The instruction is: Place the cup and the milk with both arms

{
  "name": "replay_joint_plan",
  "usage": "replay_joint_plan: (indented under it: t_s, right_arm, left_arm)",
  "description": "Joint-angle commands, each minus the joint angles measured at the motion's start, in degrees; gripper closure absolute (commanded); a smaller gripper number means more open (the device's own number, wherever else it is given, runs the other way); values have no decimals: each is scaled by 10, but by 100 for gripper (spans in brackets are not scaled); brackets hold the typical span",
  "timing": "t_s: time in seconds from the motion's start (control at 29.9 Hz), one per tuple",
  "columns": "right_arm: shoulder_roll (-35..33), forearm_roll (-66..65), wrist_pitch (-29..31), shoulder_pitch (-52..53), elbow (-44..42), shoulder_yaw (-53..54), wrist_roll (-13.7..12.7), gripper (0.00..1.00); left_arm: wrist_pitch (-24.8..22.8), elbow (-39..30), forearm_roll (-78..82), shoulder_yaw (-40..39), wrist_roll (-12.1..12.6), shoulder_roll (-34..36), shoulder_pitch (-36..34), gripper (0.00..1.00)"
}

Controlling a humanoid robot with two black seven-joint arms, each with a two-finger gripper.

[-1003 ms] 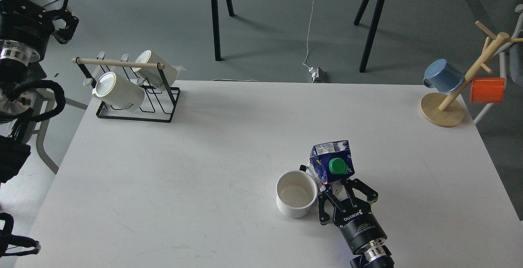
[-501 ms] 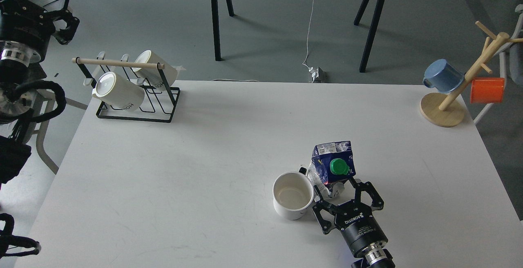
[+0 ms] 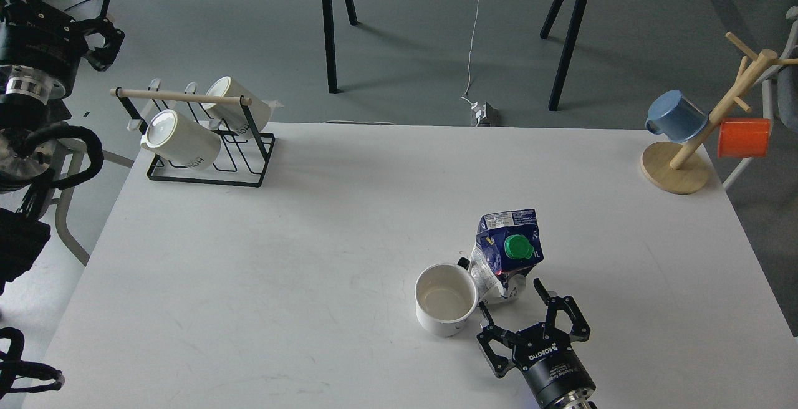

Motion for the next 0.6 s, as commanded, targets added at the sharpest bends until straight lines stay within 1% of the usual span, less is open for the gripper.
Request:
replay_joint_plan:
  t_s: [0.0, 0.2, 0.27, 0.4, 0.5, 0.57]
  right_arm:
    - [-15, -2, 0, -35, 28, 3, 0, 4]
    - [-104, -4, 0, -70, 92, 24, 0, 4]
    - [-135, -4, 0, -76, 108, 46, 0, 4]
    - [-220, -4, 0, -77, 137, 110, 0, 4]
    - [-268, -4, 0, -58, 138, 161, 0, 2]
    - [-292, -4, 0, -12, 132, 181, 1, 1]
  left_arm:
    - [-1, 0, -1, 0, 0, 1, -1, 0]
    - [-4, 0, -2, 0, 0, 3, 0, 0]
    - [-5, 0, -1, 0, 1, 4, 0, 0]
    - [-5, 0, -1, 1, 2, 4, 1, 0]
    - [-5, 0, -1, 1, 2, 4, 1, 0]
    - [-6, 0, -1, 2, 3, 4, 1, 0]
